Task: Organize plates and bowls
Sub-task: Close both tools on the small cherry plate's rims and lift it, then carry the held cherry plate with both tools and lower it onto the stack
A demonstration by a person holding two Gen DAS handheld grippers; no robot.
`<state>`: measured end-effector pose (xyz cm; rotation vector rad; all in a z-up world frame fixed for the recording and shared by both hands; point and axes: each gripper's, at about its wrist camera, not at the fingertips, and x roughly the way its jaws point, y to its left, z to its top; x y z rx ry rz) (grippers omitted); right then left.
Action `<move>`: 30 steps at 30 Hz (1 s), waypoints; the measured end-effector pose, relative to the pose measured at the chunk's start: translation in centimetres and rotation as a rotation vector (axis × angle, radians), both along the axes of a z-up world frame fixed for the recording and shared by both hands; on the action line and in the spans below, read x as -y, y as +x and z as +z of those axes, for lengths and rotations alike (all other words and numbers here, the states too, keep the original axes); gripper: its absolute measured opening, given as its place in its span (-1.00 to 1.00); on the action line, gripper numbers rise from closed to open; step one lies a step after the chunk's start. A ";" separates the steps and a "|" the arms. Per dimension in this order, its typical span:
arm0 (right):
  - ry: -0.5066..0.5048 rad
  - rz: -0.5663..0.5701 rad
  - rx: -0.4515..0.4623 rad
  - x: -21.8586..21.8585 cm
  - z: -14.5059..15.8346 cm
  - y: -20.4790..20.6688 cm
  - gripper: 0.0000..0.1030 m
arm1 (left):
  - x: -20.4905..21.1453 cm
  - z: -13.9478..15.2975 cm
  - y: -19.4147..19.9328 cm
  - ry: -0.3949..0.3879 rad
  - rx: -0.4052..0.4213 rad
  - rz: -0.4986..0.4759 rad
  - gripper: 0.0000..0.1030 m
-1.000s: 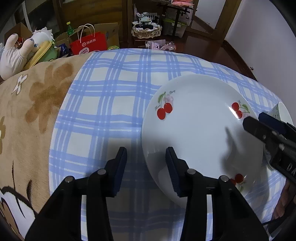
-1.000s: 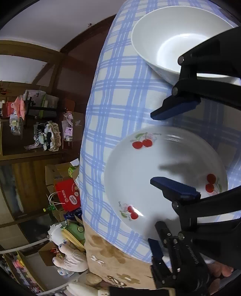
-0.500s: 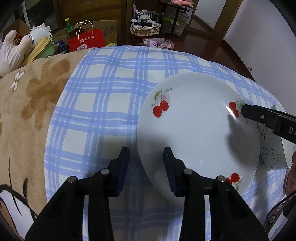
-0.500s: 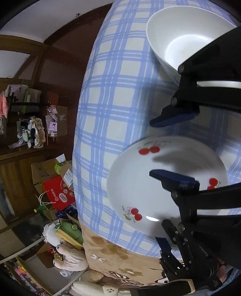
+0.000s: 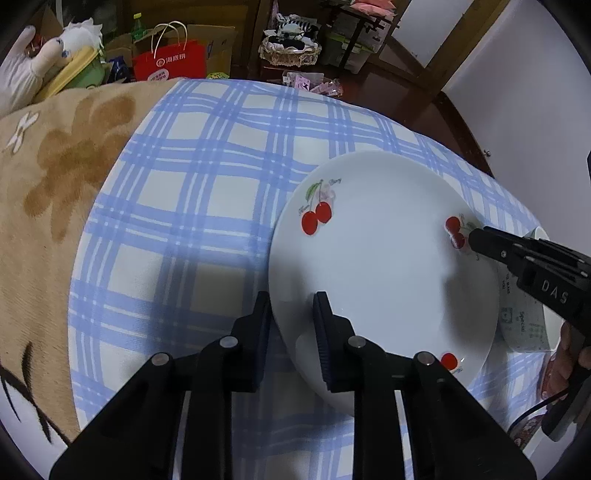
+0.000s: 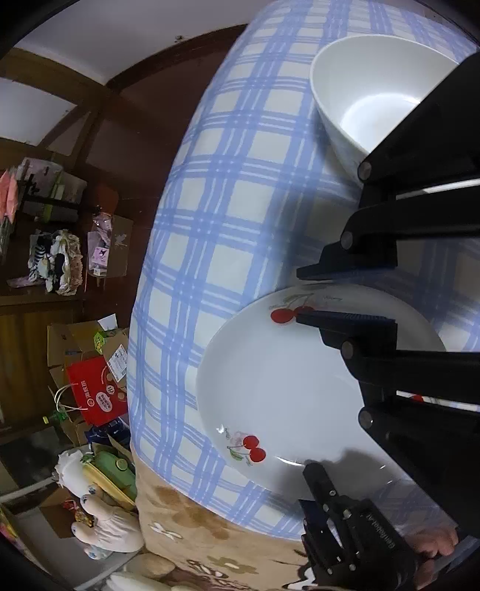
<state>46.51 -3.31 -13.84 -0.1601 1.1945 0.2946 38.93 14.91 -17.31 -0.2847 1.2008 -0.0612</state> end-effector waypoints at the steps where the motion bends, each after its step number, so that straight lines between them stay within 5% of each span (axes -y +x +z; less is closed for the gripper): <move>1: -0.017 0.008 0.001 -0.3 0.0 0.0 -0.67 | -0.1 0.0 0.0 -0.010 -0.001 -0.002 -0.64; 9: -0.005 0.004 -0.016 0.0 -0.4 0.1 -0.66 | 0.2 -0.1 -0.1 -0.024 0.002 -0.008 -0.64; 18: 0.042 -0.022 0.009 0.4 0.9 -1.9 -0.86 | -1.0 0.4 -2.0 -0.070 -0.010 0.070 -0.66; 30: 0.150 -0.076 0.023 2.8 3.4 -7.3 -0.87 | 0.3 4.3 -6.1 -0.009 0.029 0.034 -0.67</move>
